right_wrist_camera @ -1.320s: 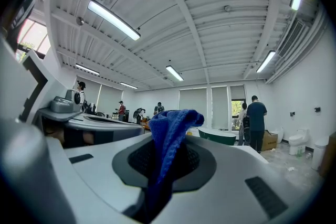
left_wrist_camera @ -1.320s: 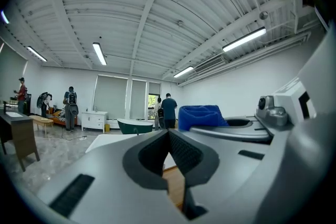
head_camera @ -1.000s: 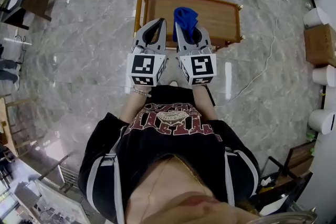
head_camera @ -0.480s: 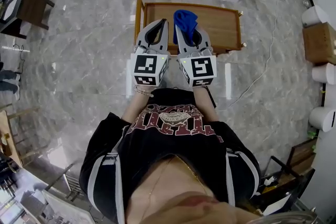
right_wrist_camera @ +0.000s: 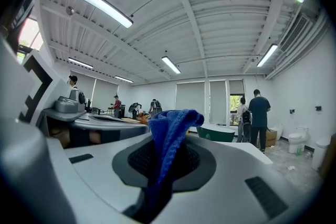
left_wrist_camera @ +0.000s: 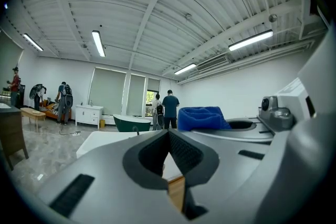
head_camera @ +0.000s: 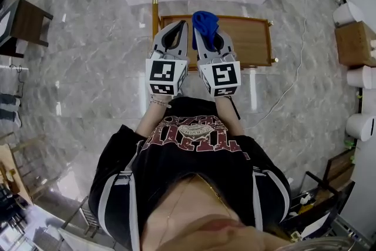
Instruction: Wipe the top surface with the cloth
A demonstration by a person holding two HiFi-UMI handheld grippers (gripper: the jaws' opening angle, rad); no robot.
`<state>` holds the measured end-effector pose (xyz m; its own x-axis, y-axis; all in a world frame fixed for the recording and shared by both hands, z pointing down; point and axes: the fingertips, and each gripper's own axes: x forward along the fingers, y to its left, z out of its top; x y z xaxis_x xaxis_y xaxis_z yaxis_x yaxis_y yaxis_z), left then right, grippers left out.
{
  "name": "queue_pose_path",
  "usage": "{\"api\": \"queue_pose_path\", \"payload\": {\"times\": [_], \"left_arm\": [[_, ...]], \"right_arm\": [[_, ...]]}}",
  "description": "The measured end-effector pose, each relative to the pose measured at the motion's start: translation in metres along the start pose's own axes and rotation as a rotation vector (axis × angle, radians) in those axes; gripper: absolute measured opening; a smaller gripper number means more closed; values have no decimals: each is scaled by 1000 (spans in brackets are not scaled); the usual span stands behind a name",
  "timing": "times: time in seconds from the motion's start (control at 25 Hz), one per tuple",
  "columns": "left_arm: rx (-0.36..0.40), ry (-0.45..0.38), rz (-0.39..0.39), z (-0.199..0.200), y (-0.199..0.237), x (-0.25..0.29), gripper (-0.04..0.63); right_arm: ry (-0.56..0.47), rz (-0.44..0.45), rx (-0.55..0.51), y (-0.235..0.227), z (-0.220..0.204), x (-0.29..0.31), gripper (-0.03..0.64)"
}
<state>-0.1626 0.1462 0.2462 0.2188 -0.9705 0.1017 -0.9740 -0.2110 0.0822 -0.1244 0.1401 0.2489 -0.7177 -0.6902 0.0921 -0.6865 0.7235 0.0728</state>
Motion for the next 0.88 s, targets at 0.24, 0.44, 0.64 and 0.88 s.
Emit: {"api": "queue_pose_path", "payload": {"times": [0.24,0.44,0.64,0.88], "left_arm": [[-8,20,-11,-7,30,14,48],[-12,33,9,-10,40,32,48],[-24,37,62,-11,39,63,48],[-33,39,140,-7,28,103,48]], "right_arm": [[24,5,1,9,-7,36,55],[43,33,-2,0,-11,57,55],[42,81,-8,-29,-13,73,55],[55,180,-6,-64,-17,91,55]]}}
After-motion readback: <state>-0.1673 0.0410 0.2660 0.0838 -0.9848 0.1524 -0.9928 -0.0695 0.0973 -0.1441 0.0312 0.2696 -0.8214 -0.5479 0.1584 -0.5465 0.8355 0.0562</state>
